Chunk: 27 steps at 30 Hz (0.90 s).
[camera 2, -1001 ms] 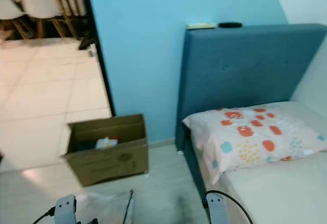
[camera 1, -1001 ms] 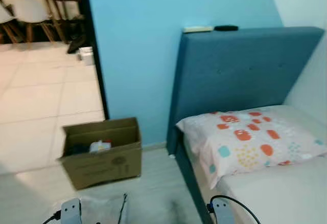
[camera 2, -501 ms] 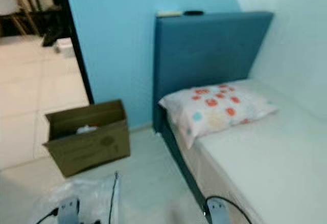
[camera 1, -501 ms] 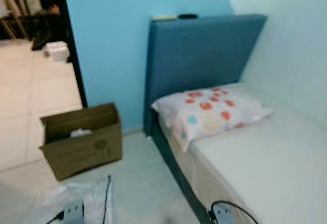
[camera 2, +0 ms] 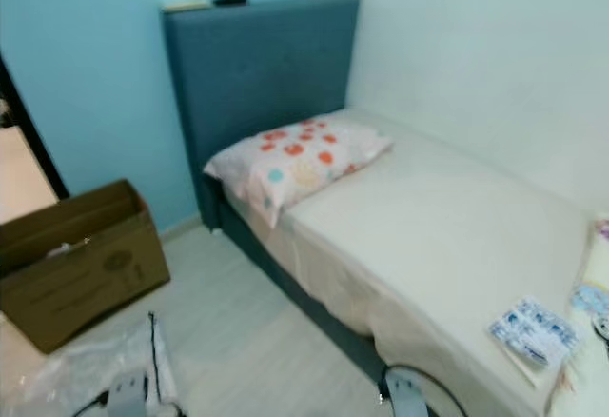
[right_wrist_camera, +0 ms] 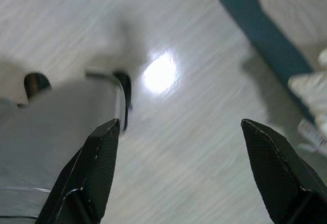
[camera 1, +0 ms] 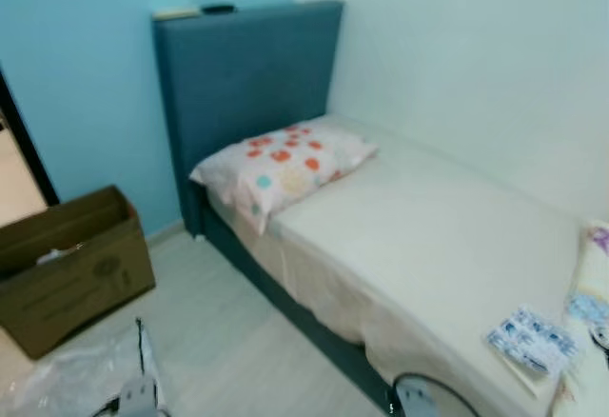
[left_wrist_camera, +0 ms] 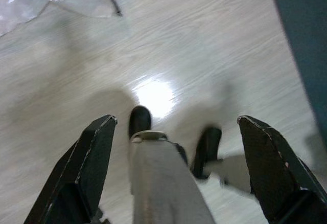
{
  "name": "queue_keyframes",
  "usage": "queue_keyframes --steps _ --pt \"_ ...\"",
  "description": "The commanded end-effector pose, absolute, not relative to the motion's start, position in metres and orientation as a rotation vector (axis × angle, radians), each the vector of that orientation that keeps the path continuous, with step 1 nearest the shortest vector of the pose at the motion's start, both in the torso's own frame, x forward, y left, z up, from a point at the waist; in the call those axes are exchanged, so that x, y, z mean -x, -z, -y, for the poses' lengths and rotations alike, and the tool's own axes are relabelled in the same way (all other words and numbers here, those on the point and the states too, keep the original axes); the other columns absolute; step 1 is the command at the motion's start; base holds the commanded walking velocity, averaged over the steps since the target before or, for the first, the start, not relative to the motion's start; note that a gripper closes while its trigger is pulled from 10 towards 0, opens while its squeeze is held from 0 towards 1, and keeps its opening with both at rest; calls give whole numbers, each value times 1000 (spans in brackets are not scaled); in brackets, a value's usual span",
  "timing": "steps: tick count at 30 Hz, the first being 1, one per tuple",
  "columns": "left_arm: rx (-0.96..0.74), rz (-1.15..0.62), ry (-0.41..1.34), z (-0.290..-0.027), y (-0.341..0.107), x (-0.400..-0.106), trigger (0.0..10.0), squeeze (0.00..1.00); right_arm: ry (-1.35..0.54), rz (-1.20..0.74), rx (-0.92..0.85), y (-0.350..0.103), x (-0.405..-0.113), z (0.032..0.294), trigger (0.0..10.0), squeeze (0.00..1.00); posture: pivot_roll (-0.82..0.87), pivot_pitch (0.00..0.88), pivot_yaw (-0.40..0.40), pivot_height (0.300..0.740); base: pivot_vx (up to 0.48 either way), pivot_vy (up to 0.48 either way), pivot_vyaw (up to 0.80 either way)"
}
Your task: Clean up the room
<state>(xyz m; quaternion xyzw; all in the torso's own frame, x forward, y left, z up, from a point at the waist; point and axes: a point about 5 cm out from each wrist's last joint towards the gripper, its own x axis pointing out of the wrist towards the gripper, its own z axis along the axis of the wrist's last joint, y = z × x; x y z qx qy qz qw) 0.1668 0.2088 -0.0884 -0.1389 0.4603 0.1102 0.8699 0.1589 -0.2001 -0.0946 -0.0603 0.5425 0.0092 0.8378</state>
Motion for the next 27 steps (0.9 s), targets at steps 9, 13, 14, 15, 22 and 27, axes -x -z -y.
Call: queue_keyframes --steps 9,13,14,15,22,27 --pt "277 -980 -198 -205 91 -162 10000 0 0 -1123 145 92 -159 211 10000 0 -4 0 -43 740 -156 0 -499" --pt "245 -992 -185 -207 91 -160 10000 0 -2 -1123 152 92 -159 213 10000 0 -6 0 -43 740 0 -164 0" --pt "244 -995 -183 -206 92 -160 10000 0 -2 -1123 152 92 -159 213 10000 0 -7 0 -42 740 0 -409 0" --pt "244 -995 -183 -206 92 -160 10000 0 -2 -1123 152 92 -159 213 10000 0 -7 0 -42 740 0 -409 0" --pt "248 -1004 -171 -205 93 -157 10000 0 -5 -1121 156 91 -161 212 10000 0 -12 0 -43 740 0 -447 0" --pt "255 -1006 -166 -203 93 -157 10000 0 -8 -1121 159 91 -163 210 10000 0 -14 0 -43 740 0 -459 0"
